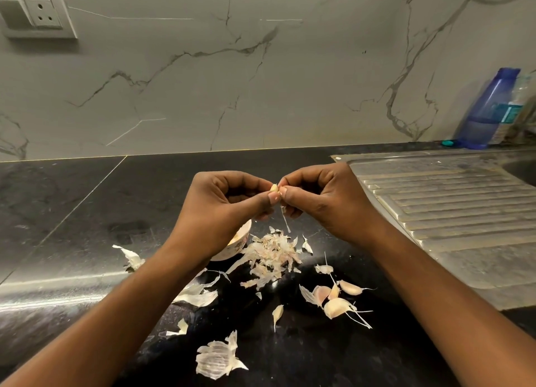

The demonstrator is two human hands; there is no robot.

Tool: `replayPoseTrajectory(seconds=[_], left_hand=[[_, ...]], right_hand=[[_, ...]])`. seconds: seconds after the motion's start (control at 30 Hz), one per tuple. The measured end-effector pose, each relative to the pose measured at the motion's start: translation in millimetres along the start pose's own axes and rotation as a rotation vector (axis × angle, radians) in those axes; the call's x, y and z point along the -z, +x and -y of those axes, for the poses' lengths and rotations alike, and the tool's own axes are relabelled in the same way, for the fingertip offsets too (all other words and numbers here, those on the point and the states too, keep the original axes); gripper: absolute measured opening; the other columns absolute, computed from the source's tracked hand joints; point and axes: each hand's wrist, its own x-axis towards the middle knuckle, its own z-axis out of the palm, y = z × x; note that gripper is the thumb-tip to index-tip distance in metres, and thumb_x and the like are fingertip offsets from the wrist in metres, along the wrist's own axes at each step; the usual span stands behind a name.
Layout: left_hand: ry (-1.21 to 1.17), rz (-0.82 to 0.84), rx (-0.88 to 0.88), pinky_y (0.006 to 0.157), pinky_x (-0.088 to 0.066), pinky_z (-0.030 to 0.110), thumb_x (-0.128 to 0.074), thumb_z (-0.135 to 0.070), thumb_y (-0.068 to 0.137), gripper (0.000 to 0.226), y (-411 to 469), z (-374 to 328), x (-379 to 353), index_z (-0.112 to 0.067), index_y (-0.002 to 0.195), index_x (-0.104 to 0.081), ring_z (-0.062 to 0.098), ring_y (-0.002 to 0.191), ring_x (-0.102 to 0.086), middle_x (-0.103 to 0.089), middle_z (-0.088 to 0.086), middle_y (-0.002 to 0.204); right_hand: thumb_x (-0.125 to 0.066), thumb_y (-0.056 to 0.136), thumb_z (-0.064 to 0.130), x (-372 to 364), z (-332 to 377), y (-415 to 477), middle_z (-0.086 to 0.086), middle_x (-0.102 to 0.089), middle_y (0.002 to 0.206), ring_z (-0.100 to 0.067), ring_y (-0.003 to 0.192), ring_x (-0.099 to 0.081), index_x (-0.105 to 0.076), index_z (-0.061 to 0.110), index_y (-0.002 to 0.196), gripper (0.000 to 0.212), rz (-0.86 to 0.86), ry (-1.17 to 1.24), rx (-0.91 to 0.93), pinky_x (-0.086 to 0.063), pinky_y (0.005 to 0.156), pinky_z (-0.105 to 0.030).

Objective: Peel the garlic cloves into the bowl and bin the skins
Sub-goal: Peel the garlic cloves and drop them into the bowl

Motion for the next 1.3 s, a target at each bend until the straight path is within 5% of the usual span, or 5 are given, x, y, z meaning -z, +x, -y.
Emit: replayPoseTrajectory(seconds=[0.33, 0.77, 1.3], left_hand=[[-0.225, 0.027, 0.082, 0.082, -0.065, 0.029, -0.075, -0.011, 0.083, 0.029, 0.5, -1.0, 2.1, 0.001, 0.11, -0.076, 0.032, 0.093, -0.079, -0.08, 0.018, 0.098], [0.29, -0.022, -0.263, 0.08, -0.062, 0.022, -0.084, -0.013, 0.087, 0.017, 0.6, 5.7, 0.8, -0.015, 0.103, -0.083, 0.01, 0.089, -0.078, -0.08, -0.008, 0.095], [0.286, 0.012, -0.272, 0.08, -0.062, 0.023, -0.083, -0.012, 0.087, 0.017, 1.2, 5.3, 4.0, -0.014, 0.104, -0.083, 0.01, 0.089, -0.078, -0.08, -0.008, 0.095]], right_hand=[[-0.077, 0.096, 0.009, 7.3, -1.6, 1.7, -0.007, -0.078, 0.08, -0.023, 0.071, -0.077, -0.08, 0.005, 0.099, 0.007, -0.069, -0.045, -0.011, -0.063, 0.067, -0.029], [-0.075, 0.096, 0.01, 5.6, 4.1, -0.4, -0.011, -0.08, 0.087, -0.028, 0.078, -0.079, -0.082, 0.001, 0.102, 0.012, 0.078, 0.041, -0.087, -0.065, 0.07, -0.033], [-0.073, 0.097, 0.003, 3.1, 1.0, -1.3, -0.014, -0.079, 0.084, -0.027, 0.072, -0.077, -0.08, -0.004, 0.1, 0.01, 0.041, 0.059, -0.067, -0.065, 0.067, -0.032]])
